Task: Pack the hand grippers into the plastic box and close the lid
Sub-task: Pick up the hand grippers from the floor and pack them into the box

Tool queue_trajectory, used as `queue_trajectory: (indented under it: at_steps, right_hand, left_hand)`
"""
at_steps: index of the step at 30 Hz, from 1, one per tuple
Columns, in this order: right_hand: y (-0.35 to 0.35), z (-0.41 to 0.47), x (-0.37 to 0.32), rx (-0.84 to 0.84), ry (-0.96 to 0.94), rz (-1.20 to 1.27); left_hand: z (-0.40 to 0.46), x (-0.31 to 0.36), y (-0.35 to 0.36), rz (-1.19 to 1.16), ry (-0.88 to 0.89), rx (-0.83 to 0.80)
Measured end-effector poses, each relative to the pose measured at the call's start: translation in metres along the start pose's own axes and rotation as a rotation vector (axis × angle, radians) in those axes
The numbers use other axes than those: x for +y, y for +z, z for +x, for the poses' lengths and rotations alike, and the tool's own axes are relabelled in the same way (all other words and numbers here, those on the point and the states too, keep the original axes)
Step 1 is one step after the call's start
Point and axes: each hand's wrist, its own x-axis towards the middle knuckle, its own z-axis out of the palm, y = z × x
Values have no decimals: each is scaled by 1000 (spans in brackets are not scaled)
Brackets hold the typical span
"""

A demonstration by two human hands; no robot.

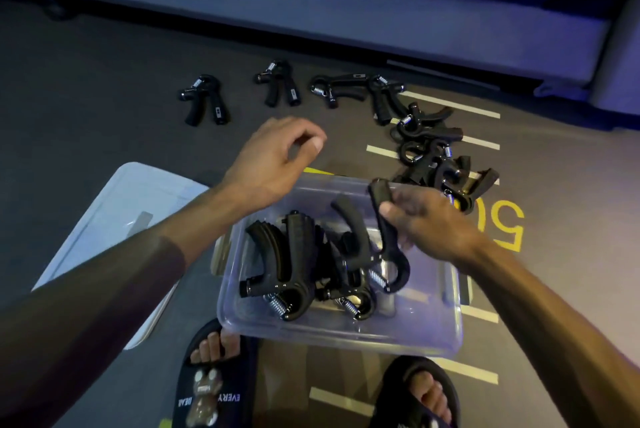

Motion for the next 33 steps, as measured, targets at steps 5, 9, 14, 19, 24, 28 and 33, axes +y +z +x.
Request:
queue_trajectory:
  at_steps: [5, 9, 14, 19, 24, 28, 33]
  right_hand:
    - [41, 7, 46, -78, 227, -68]
    - [58, 18, 63, -52, 309, -53]
    - [73, 24, 76, -101, 369, -29]
    - [81, 25, 76, -80, 370, -45]
    - [79, 23, 68, -76, 376, -139]
    - [79, 19, 68, -86, 350, -248]
    - [88, 10, 69, -159, 355, -430]
  left_hand:
    - [-23, -29, 21, 169, -76, -89]
    - [-22, -27, 27, 223, -71, -92]
    - [-21, -27, 29, 254, -76, -117]
    - [-20, -25, 28, 240, -89, -118]
    - [-21, -24, 27, 236, -93, -120]
    - [-22, -24, 27, 235, -88, -109]
    - [-22, -25, 27, 238, -82, -102]
